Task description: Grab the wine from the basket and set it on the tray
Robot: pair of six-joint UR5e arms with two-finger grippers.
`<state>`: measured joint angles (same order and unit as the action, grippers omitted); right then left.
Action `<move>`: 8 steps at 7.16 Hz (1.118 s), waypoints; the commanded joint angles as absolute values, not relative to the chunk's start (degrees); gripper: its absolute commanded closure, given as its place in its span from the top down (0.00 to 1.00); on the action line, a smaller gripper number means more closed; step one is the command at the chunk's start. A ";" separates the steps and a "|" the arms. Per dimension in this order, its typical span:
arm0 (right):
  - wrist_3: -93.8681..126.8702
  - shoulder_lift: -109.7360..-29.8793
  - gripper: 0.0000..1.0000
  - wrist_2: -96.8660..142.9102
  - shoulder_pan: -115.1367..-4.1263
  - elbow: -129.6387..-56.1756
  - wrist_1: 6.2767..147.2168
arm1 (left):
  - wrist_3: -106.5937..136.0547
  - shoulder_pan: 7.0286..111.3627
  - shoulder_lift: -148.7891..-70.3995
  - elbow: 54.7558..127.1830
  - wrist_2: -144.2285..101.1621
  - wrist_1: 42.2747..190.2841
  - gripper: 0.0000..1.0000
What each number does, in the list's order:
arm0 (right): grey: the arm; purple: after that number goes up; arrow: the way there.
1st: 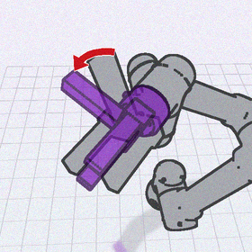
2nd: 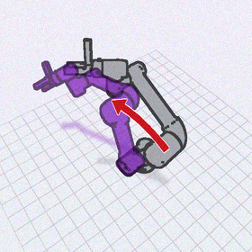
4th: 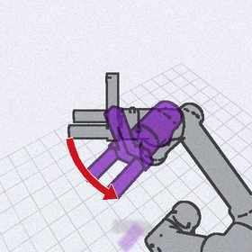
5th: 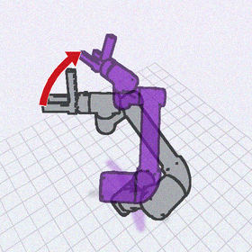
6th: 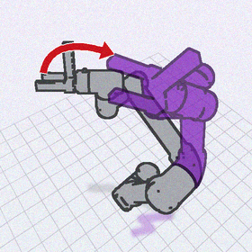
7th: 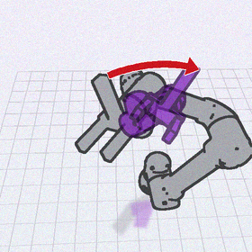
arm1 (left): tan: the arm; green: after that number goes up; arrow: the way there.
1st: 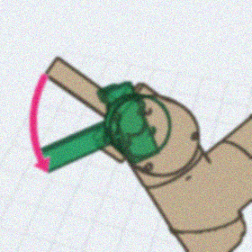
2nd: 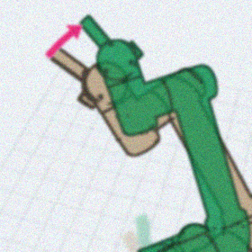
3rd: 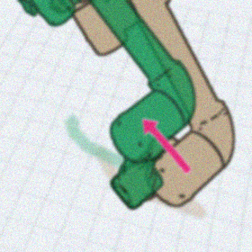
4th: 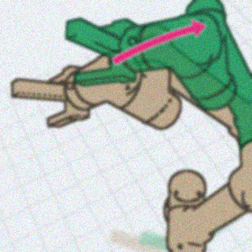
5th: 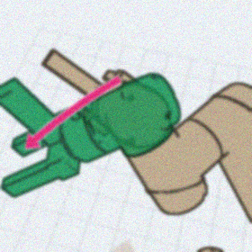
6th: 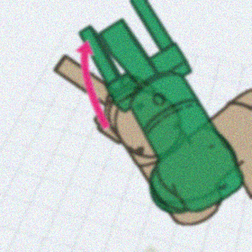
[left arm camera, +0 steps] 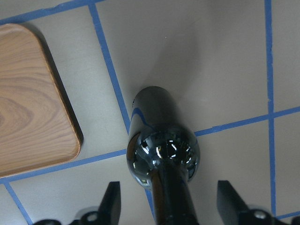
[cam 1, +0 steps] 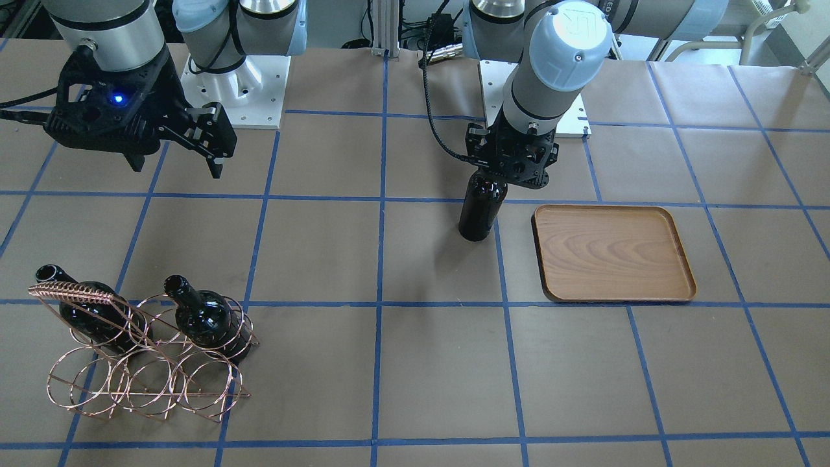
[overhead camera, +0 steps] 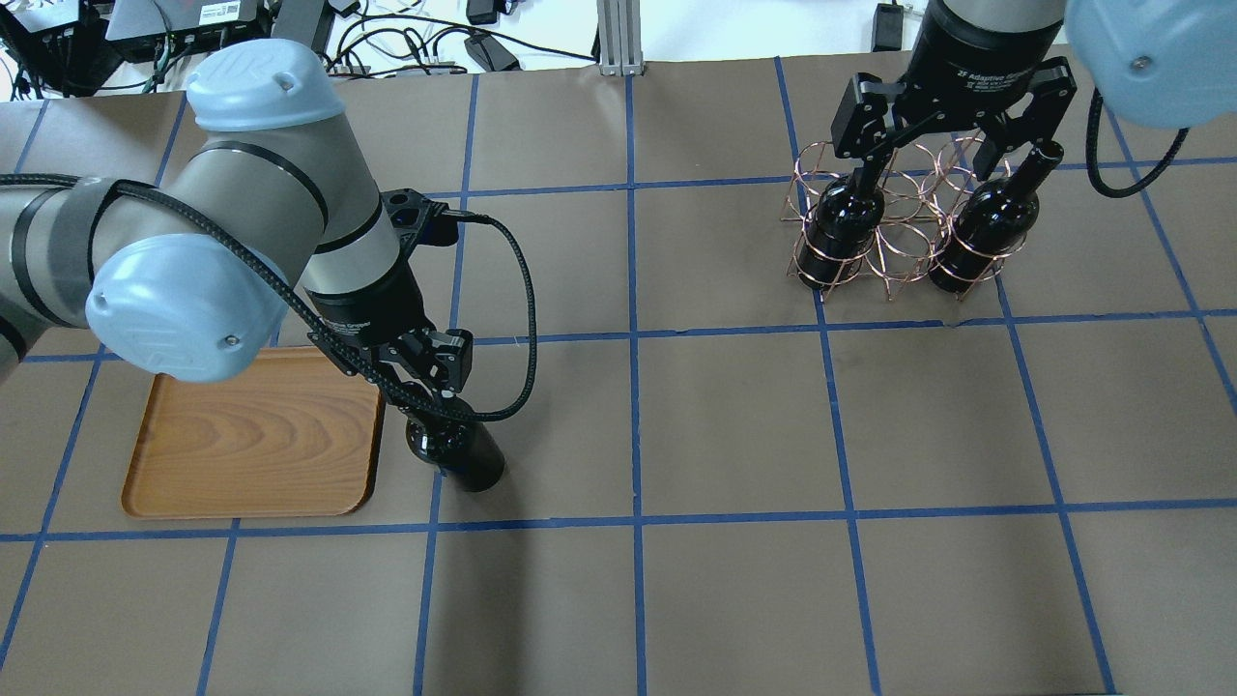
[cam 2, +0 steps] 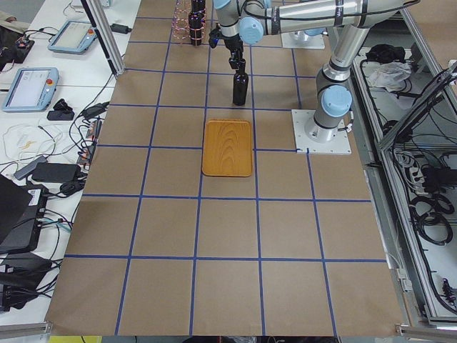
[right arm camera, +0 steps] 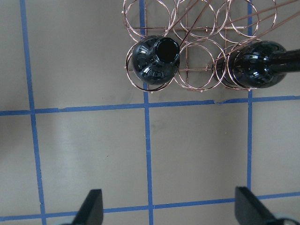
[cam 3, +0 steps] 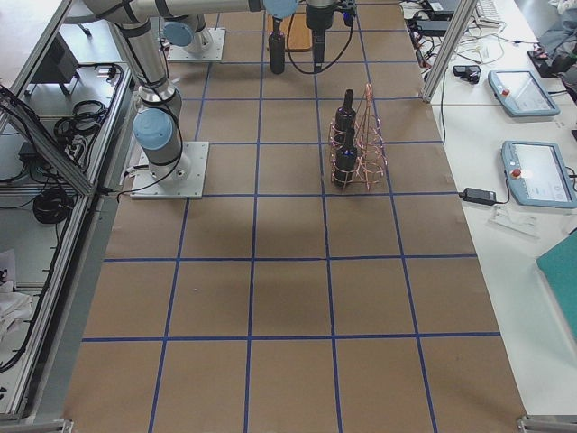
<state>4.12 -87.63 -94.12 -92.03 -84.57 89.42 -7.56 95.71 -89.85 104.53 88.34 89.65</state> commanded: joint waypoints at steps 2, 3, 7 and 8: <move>7.36 -87.63 1.00 -89.84 -92.02 -84.20 88.95 | -7.56 95.71 -90.00 104.41 88.24 89.74 0.42; 8.51 -87.71 1.00 -89.74 -92.11 -84.11 89.12 | -7.56 95.63 -90.00 104.33 88.24 89.74 0.07; 8.53 -87.71 1.00 -90.00 -92.20 -84.20 88.95 | -7.56 95.62 -90.53 103.01 88.86 90.88 0.00; 8.44 -87.71 1.00 -90.00 -92.20 -84.29 89.12 | -7.65 95.62 -90.53 100.83 89.99 92.71 0.00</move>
